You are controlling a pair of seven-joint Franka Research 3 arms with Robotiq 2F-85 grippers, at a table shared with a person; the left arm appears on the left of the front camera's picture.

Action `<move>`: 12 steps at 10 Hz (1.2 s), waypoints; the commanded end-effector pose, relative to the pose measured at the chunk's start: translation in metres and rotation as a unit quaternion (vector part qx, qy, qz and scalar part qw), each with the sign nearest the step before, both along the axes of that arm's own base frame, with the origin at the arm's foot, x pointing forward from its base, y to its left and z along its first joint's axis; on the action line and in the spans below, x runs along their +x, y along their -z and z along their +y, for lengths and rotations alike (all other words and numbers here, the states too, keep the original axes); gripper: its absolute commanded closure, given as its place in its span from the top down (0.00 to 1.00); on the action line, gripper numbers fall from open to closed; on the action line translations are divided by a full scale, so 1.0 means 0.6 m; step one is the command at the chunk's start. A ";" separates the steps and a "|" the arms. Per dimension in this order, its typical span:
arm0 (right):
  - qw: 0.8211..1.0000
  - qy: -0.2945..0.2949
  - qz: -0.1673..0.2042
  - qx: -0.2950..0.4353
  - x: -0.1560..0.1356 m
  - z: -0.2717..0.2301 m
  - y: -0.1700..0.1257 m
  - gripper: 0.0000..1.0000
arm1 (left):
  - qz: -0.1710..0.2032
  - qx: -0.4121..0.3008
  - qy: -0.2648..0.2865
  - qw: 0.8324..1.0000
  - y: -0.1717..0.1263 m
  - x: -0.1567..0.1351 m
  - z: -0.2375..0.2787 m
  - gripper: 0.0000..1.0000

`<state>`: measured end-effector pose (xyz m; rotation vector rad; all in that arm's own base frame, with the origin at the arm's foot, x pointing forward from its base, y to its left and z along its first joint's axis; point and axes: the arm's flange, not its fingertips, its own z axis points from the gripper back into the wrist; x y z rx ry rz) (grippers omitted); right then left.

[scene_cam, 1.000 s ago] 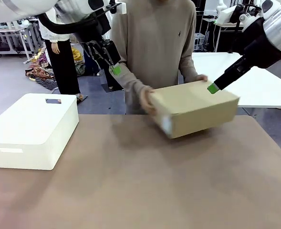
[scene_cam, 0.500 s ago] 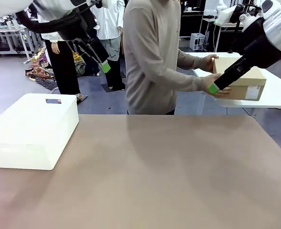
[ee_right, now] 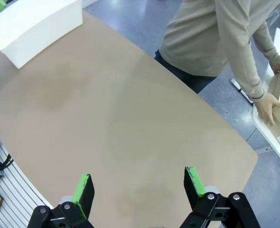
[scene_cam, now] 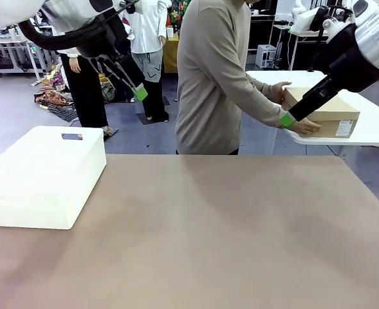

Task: Pack the shoes into the box.
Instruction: Press down on the lid of the Shoes Box.

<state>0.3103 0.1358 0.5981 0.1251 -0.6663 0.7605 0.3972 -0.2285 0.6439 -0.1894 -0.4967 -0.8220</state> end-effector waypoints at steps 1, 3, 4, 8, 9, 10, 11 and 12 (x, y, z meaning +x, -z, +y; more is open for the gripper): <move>1.000 0.005 0.003 -0.006 0.002 0.002 -0.008 1.00 | 0.002 0.003 -0.003 1.000 -0.004 0.001 0.000 1.00; 1.000 0.005 0.003 -0.006 0.002 0.002 -0.008 1.00 | 0.002 0.003 -0.003 1.000 -0.004 0.001 0.000 1.00; 1.000 0.005 0.003 -0.006 0.002 0.002 -0.008 1.00 | 0.002 0.003 -0.003 1.000 -0.004 0.001 0.000 1.00; 1.000 0.005 0.003 -0.006 0.002 0.002 -0.008 1.00 | 0.002 0.003 -0.003 1.000 -0.004 0.001 0.000 1.00; 1.000 0.005 0.003 -0.006 0.002 0.002 -0.008 1.00 | 0.002 0.003 -0.003 1.000 -0.004 0.001 0.000 1.00; 1.000 0.005 0.003 -0.006 0.002 0.002 -0.008 1.00 | 0.002 0.003 -0.003 1.000 -0.004 0.001 0.000 1.00; 1.000 0.005 0.003 -0.006 0.002 0.002 -0.008 1.00 | 0.002 0.003 -0.003 1.000 -0.004 0.001 0.000 1.00; 1.000 0.005 0.003 -0.006 0.002 0.002 -0.008 1.00 | 0.002 0.003 -0.003 1.000 -0.004 0.001 0.000 1.00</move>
